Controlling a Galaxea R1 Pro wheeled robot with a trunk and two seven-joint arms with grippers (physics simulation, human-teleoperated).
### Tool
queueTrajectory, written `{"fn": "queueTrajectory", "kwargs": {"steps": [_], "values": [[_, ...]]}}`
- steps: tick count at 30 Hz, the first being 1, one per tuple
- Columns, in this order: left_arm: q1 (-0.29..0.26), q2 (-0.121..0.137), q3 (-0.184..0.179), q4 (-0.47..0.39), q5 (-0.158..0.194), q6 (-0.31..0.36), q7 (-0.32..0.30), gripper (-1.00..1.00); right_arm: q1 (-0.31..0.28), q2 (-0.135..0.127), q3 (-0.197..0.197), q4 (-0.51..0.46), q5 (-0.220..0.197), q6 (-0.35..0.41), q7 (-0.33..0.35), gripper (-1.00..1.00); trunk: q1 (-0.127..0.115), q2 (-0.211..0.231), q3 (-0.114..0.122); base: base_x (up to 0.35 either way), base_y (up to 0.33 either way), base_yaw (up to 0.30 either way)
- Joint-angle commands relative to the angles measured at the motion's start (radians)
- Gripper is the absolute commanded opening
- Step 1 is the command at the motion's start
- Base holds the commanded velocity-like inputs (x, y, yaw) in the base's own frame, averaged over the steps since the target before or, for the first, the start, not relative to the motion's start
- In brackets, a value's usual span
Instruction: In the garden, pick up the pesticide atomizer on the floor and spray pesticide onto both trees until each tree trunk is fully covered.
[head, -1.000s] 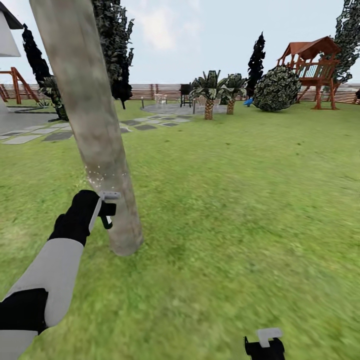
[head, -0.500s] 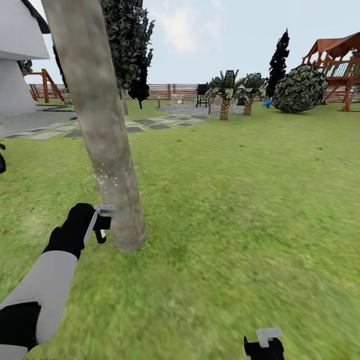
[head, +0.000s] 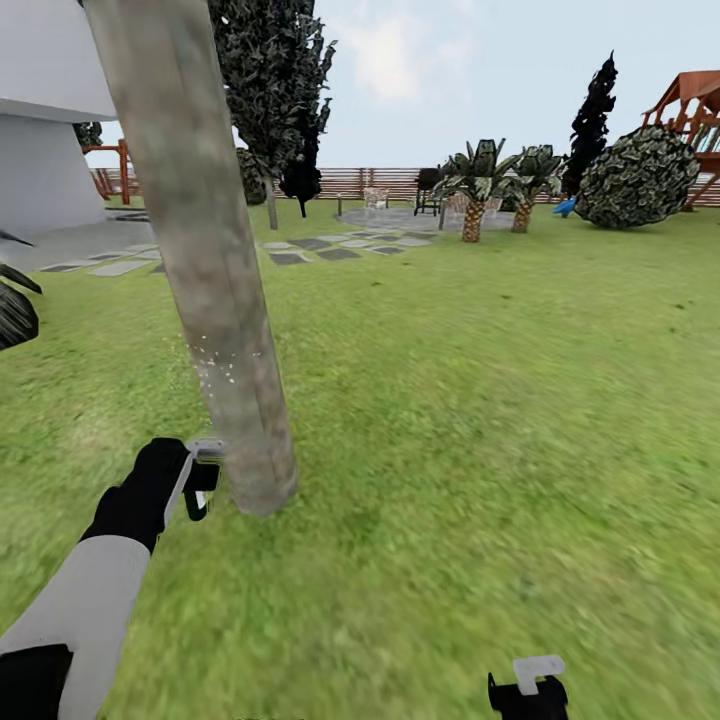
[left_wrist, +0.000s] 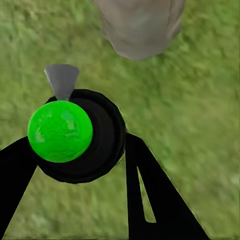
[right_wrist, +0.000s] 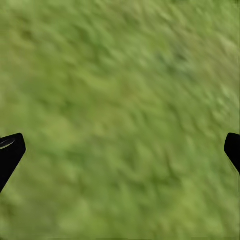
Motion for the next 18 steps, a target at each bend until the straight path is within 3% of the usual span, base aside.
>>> {"fn": "queueTrajectory", "kwargs": {"steps": [1, 5, 9, 14, 18], "values": [[0.011, 0.000, 0.001, -0.002, -0.008, 0.003, -0.009, -1.00, -0.001, 0.000, 0.009, 0.000, -0.007, -0.003, -0.003, 1.00, 0.000, 0.000, -0.001, 0.009, -0.005, 0.275], [0.056, -0.016, 0.000, 0.009, -0.003, -0.009, -0.018, -1.00, -0.001, -0.001, 0.008, 0.000, -0.007, -0.003, -0.003, 1.00, 0.000, 0.000, -0.001, 0.114, -0.067, 0.095], [0.105, -0.018, 0.002, 0.002, -0.004, -0.079, -0.013, -1.00, -0.001, -0.002, 0.007, 0.000, -0.007, -0.003, -0.003, 1.00, 0.000, 0.000, -0.001, 0.245, -0.161, 0.001], [0.112, -0.019, 0.000, -0.003, -0.002, -0.084, -0.014, -1.00, -0.001, 0.000, 0.008, 0.000, -0.007, -0.003, -0.003, 1.00, 0.000, 0.000, -0.001, 0.276, -0.162, 0.001], [0.113, -0.020, 0.001, -0.003, -0.002, -0.084, -0.016, -1.00, -0.001, 0.001, 0.009, 0.000, -0.007, -0.003, -0.003, 1.00, 0.000, 0.000, -0.001, 0.261, -0.159, 0.175]]}}
